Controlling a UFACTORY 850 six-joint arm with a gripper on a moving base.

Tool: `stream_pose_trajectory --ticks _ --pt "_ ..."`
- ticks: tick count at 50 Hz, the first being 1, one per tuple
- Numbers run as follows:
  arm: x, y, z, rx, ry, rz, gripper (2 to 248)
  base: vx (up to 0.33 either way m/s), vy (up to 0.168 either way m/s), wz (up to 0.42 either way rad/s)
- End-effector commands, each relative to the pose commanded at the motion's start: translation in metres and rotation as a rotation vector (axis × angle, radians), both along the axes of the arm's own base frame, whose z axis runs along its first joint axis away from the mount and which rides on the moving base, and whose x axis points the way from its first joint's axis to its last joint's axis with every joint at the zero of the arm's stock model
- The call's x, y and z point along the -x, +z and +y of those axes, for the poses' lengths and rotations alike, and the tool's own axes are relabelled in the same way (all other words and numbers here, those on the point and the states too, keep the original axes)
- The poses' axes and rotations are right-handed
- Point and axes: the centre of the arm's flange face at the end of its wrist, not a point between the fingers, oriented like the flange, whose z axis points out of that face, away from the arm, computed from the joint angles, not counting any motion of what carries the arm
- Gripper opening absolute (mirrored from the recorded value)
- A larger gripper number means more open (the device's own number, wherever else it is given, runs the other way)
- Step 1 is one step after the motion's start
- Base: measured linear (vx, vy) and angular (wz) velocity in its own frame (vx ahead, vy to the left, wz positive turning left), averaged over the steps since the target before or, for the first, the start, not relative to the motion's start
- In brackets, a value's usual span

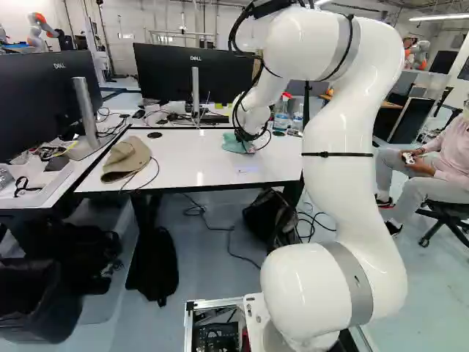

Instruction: Clean the table with the green towel

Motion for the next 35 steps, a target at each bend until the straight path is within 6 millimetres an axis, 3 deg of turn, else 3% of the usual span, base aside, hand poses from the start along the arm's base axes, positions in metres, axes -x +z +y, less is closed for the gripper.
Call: stream_pose_trajectory --ticks 13,35 --pt "-0.003 0.000 -0.020 0.000 -0.032 -0.003 41 0.000 0.000 0.000" --pt "-0.011 0.010 -0.008 0.000 -0.012 -0.027 41 0.000 0.000 0.000"
